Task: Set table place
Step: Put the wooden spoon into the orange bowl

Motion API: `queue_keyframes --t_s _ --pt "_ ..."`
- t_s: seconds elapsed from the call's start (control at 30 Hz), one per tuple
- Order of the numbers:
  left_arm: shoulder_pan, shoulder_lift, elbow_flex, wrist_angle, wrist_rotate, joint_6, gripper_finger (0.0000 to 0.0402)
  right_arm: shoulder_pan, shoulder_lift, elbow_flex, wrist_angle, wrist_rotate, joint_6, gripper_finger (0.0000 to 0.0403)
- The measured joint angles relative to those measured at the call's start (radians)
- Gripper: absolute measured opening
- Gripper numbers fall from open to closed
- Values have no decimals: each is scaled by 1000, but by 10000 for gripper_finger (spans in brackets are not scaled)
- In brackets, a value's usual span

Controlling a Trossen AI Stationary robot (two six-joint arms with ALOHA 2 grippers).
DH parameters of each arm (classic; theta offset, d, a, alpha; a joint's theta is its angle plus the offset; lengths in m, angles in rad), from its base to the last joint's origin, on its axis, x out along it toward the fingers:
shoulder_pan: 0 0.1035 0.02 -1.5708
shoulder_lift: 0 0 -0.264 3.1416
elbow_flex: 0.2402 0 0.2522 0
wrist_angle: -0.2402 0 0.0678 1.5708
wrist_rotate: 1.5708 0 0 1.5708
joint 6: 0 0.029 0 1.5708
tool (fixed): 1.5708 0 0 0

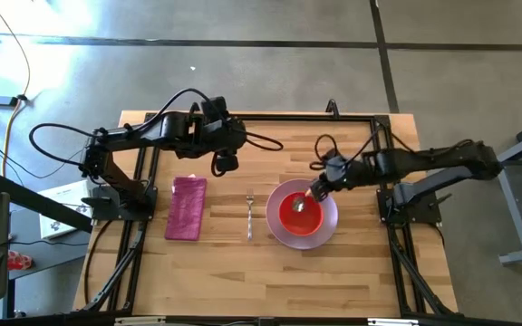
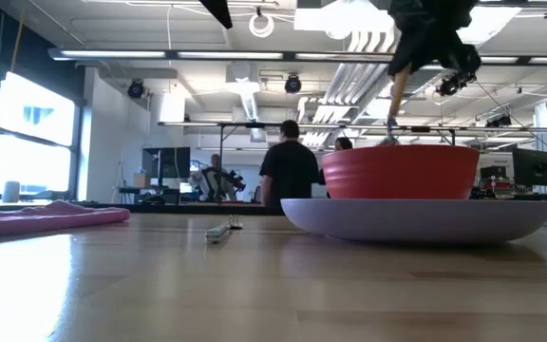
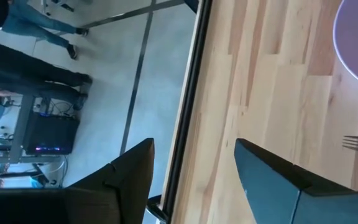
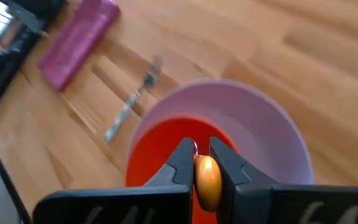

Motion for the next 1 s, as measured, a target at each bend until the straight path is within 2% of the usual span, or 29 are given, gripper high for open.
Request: queue_keyframes --t_s 0.13,0.37,0.63,1.0 --pt "0 0 0 0 10 0 211 30 0 -72 20 -13 76 2" --pt "0 0 0 5 11 -4 211 42 0 -192 195 -12 97 2" --pt "0 0 0 9 11 -7 211 42 -1 -222 224 -21 89 3" --pt "0 1 -1 12 11 -8 211 42 0 -224 214 -22 61 85"
